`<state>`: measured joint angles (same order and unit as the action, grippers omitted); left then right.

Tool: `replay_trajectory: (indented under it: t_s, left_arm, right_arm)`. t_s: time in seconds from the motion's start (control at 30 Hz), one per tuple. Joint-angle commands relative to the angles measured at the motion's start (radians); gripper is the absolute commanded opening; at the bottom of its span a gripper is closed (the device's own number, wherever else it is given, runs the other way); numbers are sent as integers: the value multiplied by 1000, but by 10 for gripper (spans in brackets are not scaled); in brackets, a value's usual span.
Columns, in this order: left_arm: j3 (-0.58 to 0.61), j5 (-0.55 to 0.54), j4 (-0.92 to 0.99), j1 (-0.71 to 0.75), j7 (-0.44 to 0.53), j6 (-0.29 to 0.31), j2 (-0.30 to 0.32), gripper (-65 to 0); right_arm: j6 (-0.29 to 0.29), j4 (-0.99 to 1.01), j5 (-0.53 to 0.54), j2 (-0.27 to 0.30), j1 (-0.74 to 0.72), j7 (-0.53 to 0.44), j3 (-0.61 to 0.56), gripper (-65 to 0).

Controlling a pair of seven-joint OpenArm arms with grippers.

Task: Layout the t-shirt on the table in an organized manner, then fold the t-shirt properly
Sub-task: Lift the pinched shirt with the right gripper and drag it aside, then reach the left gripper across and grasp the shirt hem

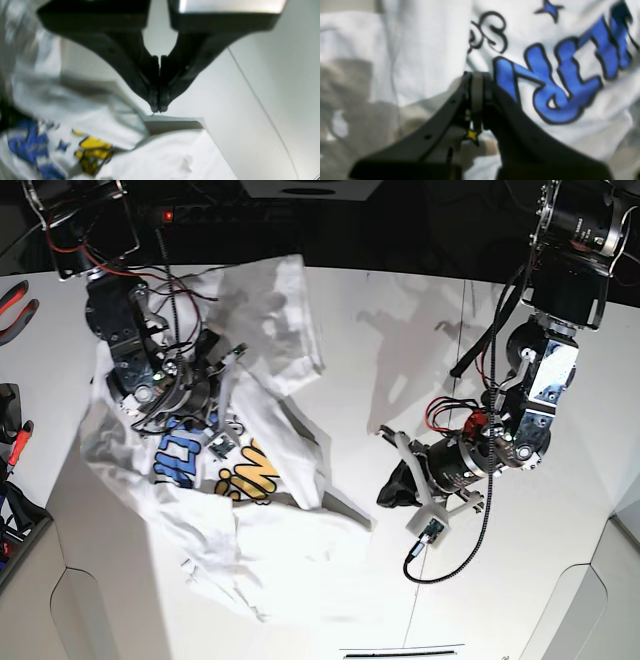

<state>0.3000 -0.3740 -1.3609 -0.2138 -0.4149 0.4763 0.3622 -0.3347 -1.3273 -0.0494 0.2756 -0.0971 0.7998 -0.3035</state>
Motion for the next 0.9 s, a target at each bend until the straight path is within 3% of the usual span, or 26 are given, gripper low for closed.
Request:
replay_trajectory:
  t_s: [0.0, 0.1, 0.2, 0.27, 0.37, 0.47, 0.57, 0.67, 0.73, 0.87]
  left_arm:
    - [-5, -10, -15, -24, 16, 30, 24, -650]
    - [-5, -8, -15, -24, 14, 75, 73, -640]
    - [-5, -6, -15, -24, 21, 78, 119, -521]
    - [-5, -6, -15, -24, 42, 71, 135, -474]
    - [-5, -7, -15, -17, 144, 29, 133, -448]
    - [-5, 42, -15, 6, 253, 31, 125, -448]
    - [14, 125, -15, 15, 237, 76, 117, -447]
    - [116, 190, -15, -23, 192, 97, 117, -415]
    - [211, 258, -15, -58, 177, 64, 117, -373]
    - [391, 383, -15, -115, 179, -64, 115, -334]
  right_arm:
    - [6, 10, -50, 46, 14, 107, 2, -650]
    - [41, -32, -87, 104, 14, 106, 5, -650]
    - [130, -144, -88, 135, 14, 94, 39, -650]
    - [152, -243, -48, 126, 14, 62, 79, -650]
    - [151, -348, 14, 79, 11, 37, 114, -650]
    - [151, -351, 16, 0, 12, 30, 113, -650]
    - [148, -319, 14, -76, 14, 30, 113, -650]
    - [153, -281, -40, -102, 17, 37, 113, -650]
    - [196, -273, -108, -100, 29, 39, 116, -650]
    - [273, -274, -171, -88, 58, 33, 136, -650]
